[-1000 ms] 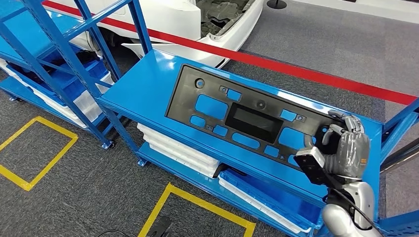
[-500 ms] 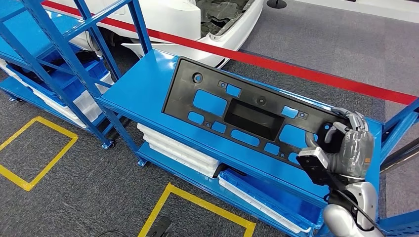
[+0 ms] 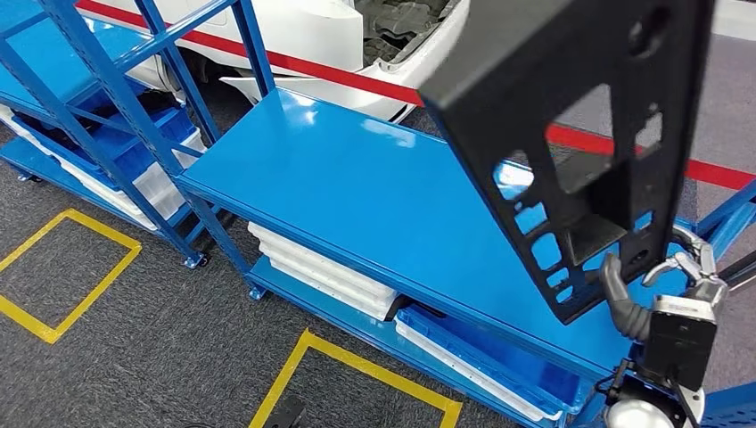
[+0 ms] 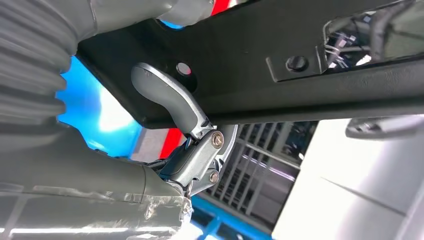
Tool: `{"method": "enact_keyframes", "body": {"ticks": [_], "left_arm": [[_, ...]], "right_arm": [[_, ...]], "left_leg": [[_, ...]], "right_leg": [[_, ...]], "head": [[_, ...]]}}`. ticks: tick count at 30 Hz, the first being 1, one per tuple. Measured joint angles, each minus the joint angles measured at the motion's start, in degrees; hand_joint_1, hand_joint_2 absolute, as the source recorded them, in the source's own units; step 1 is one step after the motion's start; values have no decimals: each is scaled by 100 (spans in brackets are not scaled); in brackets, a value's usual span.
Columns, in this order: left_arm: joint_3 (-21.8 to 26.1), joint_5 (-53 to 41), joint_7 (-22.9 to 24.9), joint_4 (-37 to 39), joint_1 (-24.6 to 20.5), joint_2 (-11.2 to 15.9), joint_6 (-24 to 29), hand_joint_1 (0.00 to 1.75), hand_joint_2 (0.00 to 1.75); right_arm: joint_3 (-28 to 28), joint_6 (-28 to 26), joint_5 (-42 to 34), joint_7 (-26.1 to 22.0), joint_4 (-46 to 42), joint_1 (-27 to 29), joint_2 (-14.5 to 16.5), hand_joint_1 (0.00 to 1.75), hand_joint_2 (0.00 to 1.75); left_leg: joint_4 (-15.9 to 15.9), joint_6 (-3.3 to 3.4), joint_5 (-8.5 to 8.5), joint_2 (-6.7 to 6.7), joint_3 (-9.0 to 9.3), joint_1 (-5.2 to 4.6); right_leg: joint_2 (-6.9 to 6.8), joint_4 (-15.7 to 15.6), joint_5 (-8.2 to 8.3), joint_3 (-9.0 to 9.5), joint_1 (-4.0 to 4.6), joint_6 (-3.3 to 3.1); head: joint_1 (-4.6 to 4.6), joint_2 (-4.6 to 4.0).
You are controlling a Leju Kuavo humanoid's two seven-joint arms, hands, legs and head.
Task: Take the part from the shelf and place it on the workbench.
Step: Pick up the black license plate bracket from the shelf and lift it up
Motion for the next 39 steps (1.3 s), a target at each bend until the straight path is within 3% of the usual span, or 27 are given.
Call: {"method": "enact_keyframes", "body": {"ticks": [5,11,20,27,33,39], "left_arm": [[36,20,-33,0,19,0,-4,0,0],[69,35,-82,0,44,0,-20,0,0],[74,65,-90,0,45,0,-27,0,0],[74,64,-101,0,43,0,-48,0,0],[74,84,-85,0,41,0,-72,0,0],[74,94,-81,0,39,0,-72,0,0]], "right_arm": [[-262,0,454,-266,-382,266,114,175,175],[-443,0,974,-218,-851,562,230,175,175],[-612,0,1168,-163,-1354,811,307,175,175],[-776,1,921,-78,-1611,1020,344,175,175],[-936,1,-101,134,-1639,1088,354,175,175],[-1008,0,-216,171,-1608,1089,348,175,175]], "left_leg": [[0,0,0,0,1,1],[0,0,0,1,1,1],[-1,0,0,2,2,1],[-1,0,0,3,1,0],[-1,0,-3,4,1,0],[-1,0,-3,3,1,1]], "right_leg": [[0,0,0,1,0,0],[0,0,-1,0,1,-1],[2,0,-1,1,1,-1],[2,-1,-1,0,0,-1],[4,-1,-1,-1,0,-1],[4,-1,-1,-1,1,-1]], "head": [[-1,0],[-1,0],[-1,0],[-1,0],[-1,0],[-1,0]]}}
